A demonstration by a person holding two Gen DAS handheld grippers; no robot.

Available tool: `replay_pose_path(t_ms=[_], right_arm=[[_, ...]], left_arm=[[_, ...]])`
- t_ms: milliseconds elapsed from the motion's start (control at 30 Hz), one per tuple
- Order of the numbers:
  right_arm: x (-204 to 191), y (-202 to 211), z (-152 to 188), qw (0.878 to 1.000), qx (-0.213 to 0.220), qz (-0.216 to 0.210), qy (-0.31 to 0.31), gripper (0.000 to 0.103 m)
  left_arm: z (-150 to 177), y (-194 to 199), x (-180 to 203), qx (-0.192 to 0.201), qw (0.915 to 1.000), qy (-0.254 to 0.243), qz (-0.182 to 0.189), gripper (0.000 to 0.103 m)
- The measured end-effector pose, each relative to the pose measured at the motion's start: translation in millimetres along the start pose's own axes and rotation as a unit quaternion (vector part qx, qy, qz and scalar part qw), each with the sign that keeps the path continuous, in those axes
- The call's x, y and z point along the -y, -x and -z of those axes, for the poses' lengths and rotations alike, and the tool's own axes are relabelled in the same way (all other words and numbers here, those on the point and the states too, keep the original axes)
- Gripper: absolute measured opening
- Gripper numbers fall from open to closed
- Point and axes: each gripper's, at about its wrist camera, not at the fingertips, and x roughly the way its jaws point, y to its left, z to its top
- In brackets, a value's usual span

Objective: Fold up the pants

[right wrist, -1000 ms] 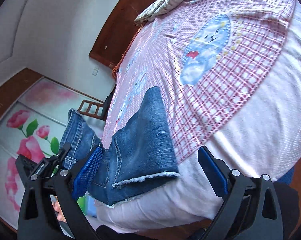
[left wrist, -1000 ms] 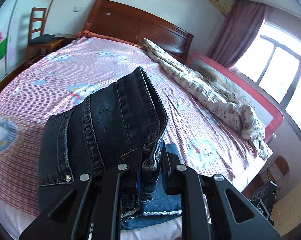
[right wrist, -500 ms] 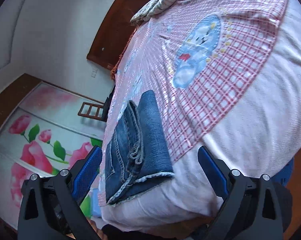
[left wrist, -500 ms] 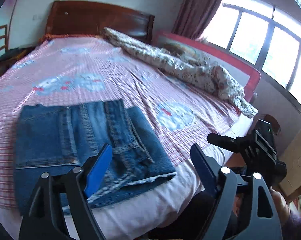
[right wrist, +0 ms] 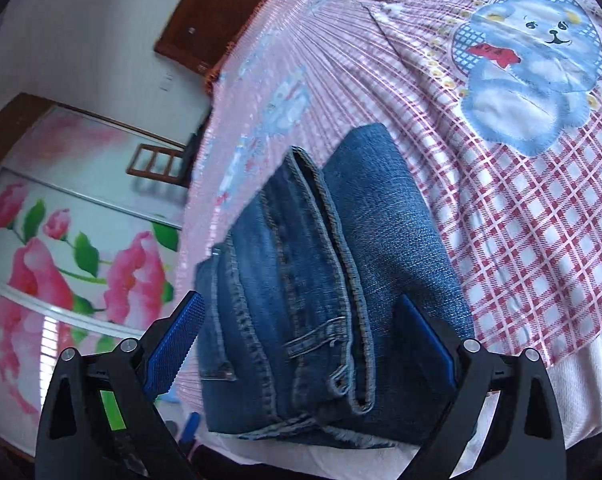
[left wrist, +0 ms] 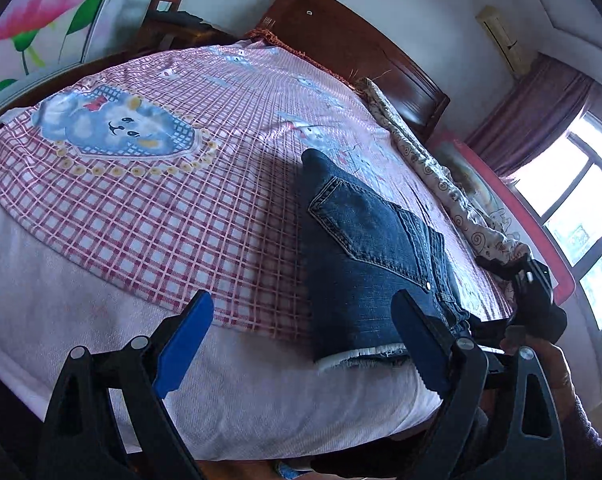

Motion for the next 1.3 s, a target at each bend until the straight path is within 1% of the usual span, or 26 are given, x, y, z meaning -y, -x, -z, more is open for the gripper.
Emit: replay_pose_path(t_ms=[33,67,133,167,200,233,300,333,400,433,467,500,567,600,733,833,900,1067,1200,1233,1267,1300], right_arm=[[0.8,-6.5,2.6,1.000,-0.004,0.015,0.001,0.096],[-4.5,-11.3,5.1,0.999,-0.005,0.033,0.018,0.096],[-21.7,-17.5,10.2,0.995,-0.014,0.074,0.070,0.096],[-30.0,-20.3,12.3,0.990,-0.020,0.095,0.100,0.067],[-37.8,-21.6,15.3,0.987,-0.029,0.100,0.125,0.042],[-42.5,-21.4,18.4,0.984,-0.035,0.110,0.136,0.040],[-43.0,-23.2,20.3,0.982,-0.045,0.112,0.143,0.038],[-37.2,-27.7,18.4,0.984,-0.056,0.112,0.130,0.038],[-25.8,-32.4,14.8,0.989,-0.056,0.092,0.098,0.038],[-25.6,-32.5,15.6,0.990,-0.055,0.087,0.098,0.038],[-25.0,-31.7,16.4,0.990,-0.053,0.082,0.103,0.033],[-24.4,-29.8,16.7,0.990,-0.054,0.075,0.104,0.026],[-22.3,-21.9,13.7,0.995,-0.054,0.035,0.082,0.017],[-23.9,-15.9,12.7,0.996,-0.048,0.014,0.072,0.017],[-45.5,5.9,8.7,0.995,-0.020,-0.026,0.093,0.014],[-60.7,17.7,2.8,0.992,-0.004,-0.037,0.117,0.014],[-59.0,27.1,0.5,0.992,0.004,-0.040,0.119,0.014],[-24.3,48.9,-2.9,0.995,0.025,-0.025,0.090,0.014],[9.7,47.7,3.4,0.998,0.022,0.006,0.066,0.014],[16.5,43.9,5.6,0.998,0.019,0.004,0.062,0.014],[22.4,38.6,7.3,0.998,0.014,-0.008,0.057,0.014],[30.2,33.2,7.9,0.999,0.011,0.006,0.042,0.021]], left_arm=[[1.5,-4.8,6.4,0.001,1.0000,-0.003,0.004,0.091],[1.0,-5.6,8.7,0.002,1.0000,-0.006,0.007,0.091],[1.1,-8.6,11.8,-0.001,0.9999,-0.006,0.014,0.092],[0.2,-11.7,13.0,-0.004,0.9998,-0.004,0.018,0.092],[0.8,-12.8,12.5,-0.009,0.9998,-0.002,0.019,0.093],[1.4,-13.4,10.9,-0.011,0.9998,0.000,0.017,0.093],[0.7,-14.7,7.3,-0.012,0.9998,0.009,0.013,0.093],[1.0,-13.9,3.7,-0.011,0.9997,0.015,0.014,0.093],[0.1,-12.7,0.1,-0.007,0.9995,0.027,0.017,0.093],[0.0,-12.5,-0.7,-0.006,0.9995,0.028,0.015,0.093],[0.1,-12.0,-1.1,-0.005,0.9995,0.028,0.012,0.093],[0.4,-11.6,-1.5,-0.005,0.9996,0.027,0.010,0.093],[0.7,-12.5,-3.8,-0.005,0.9995,0.029,0.006,0.094],[1.0,-12.9,-4.8,-0.006,0.9995,0.031,0.003,0.094],[2.7,-14.6,-8.5,-0.010,0.9992,0.039,-0.008,0.094],[4.3,-15.4,-8.7,-0.012,0.9992,0.037,-0.014,0.094],[4.7,-15.1,-8.3,-0.011,0.9993,0.032,-0.016,0.094],[5.7,-16.6,-5.6,-0.014,0.9994,0.024,-0.020,0.094],[6.1,-21.0,-2.1,-0.020,0.9994,0.018,-0.022,0.094],[6.4,-22.4,-0.8,-0.021,0.9994,0.015,-0.022,0.094],[6.4,-23.1,0.2,-0.023,0.9994,0.013,-0.022,0.094],[6.8,-24.6,2.2,-0.025,0.9994,0.009,-0.024,0.094]])
